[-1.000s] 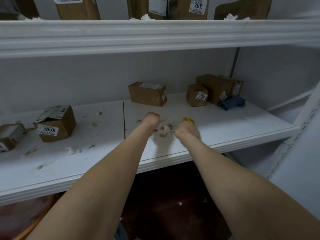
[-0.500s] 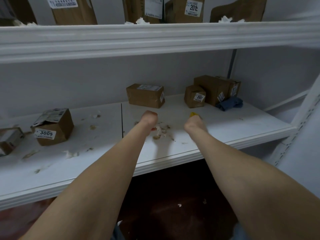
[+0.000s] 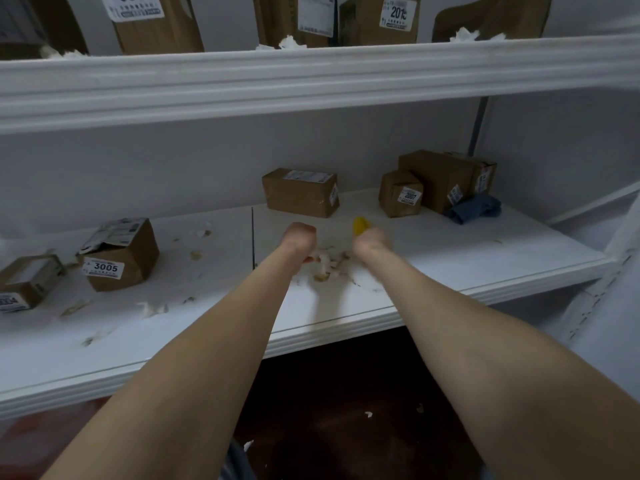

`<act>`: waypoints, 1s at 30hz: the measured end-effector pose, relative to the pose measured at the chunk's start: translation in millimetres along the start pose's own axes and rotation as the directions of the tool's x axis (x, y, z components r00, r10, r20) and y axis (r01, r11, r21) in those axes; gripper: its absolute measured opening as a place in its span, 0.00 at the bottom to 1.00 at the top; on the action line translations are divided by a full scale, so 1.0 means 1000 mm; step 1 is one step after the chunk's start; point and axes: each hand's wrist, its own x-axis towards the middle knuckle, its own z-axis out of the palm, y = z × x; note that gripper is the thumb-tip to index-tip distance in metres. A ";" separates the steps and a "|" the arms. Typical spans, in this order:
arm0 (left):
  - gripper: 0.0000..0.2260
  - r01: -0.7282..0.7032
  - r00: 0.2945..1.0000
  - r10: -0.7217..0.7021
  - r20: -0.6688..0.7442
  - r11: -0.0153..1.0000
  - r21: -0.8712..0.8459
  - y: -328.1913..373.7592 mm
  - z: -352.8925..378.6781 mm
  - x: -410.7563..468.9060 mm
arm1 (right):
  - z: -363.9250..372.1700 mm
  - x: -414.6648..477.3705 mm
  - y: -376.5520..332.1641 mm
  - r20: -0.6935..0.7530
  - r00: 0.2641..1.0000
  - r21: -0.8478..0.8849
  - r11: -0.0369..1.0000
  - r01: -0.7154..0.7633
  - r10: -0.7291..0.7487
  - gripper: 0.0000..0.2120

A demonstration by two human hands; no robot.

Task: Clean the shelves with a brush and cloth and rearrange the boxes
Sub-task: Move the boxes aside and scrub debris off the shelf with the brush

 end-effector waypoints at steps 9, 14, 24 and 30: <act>0.09 0.003 0.999 -0.003 -0.054 1.000 -0.001 -0.012 -0.026 0.012 | 0.016 0.017 0.003 0.133 0.990 -0.197 0.978 0.073 -0.047 0.11; 0.09 0.026 1.000 -0.025 0.011 0.998 -0.064 -0.013 -0.027 0.008 | 0.020 0.016 -0.021 0.079 0.994 -0.075 0.994 0.084 -0.078 0.15; 0.11 -0.109 0.993 0.110 0.036 0.994 -0.027 0.001 -0.030 0.009 | 0.041 -0.011 -0.062 0.367 0.930 0.689 0.668 -0.283 0.015 0.09; 0.08 -0.109 0.989 0.110 -0.096 0.994 0.015 -0.015 -0.057 0.026 | 0.060 -0.006 -0.063 0.264 0.964 0.537 0.836 -0.113 -0.040 0.05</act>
